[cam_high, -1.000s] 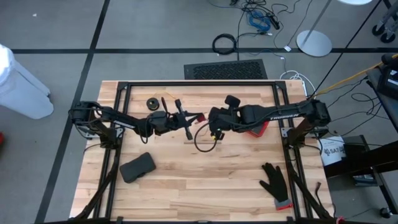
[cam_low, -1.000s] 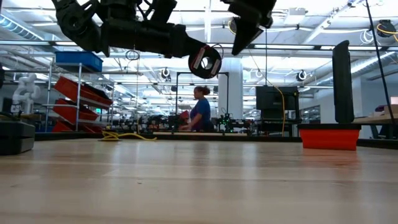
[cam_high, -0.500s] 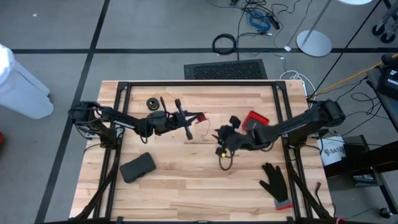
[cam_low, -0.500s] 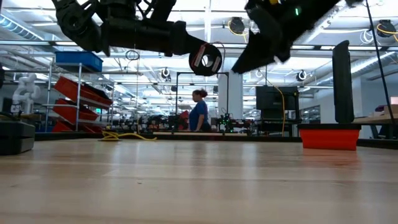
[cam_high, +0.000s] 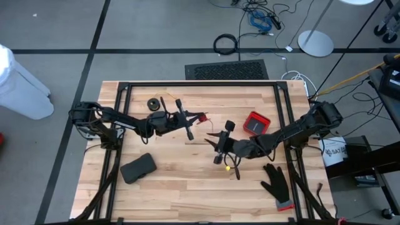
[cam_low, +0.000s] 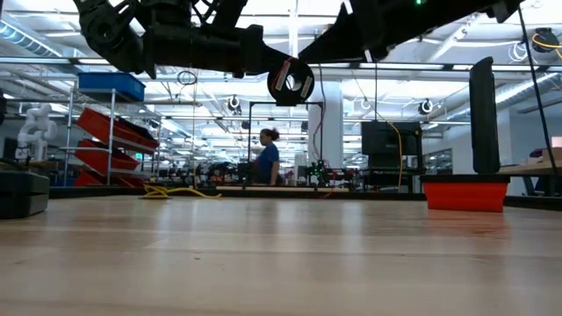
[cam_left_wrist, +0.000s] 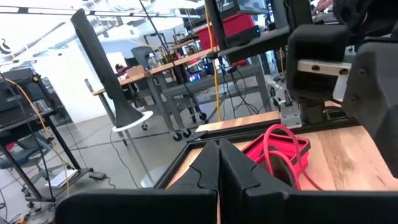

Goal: Coil cords
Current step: Coil the red wire onto the black spool

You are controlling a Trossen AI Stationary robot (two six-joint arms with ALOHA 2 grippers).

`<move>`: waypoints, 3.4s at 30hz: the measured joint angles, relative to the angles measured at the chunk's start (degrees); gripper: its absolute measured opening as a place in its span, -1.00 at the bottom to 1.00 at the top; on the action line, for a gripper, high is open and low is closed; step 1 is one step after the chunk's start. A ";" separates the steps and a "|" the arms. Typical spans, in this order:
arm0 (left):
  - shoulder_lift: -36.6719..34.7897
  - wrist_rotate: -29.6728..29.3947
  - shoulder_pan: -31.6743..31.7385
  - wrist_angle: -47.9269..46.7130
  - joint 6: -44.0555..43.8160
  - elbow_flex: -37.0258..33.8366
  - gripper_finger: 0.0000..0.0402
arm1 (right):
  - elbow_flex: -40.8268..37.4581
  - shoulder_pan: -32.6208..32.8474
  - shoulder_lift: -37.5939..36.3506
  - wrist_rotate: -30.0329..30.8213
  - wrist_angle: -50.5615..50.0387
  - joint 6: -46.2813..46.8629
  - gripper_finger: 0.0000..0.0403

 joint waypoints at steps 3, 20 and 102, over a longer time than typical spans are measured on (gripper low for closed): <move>0.00 -0.02 0.00 0.00 0.00 0.00 -1.00 | 0.21 -1.09 0.00 0.02 1.33 -0.77 -0.54; -0.04 0.00 0.00 0.80 -0.26 0.00 -1.00 | 0.21 -7.49 0.00 -7.78 6.40 0.15 -0.54; -0.03 0.61 -0.92 2.13 -0.92 0.26 -1.00 | 1.07 -9.94 1.59 -9.57 11.90 0.06 -0.54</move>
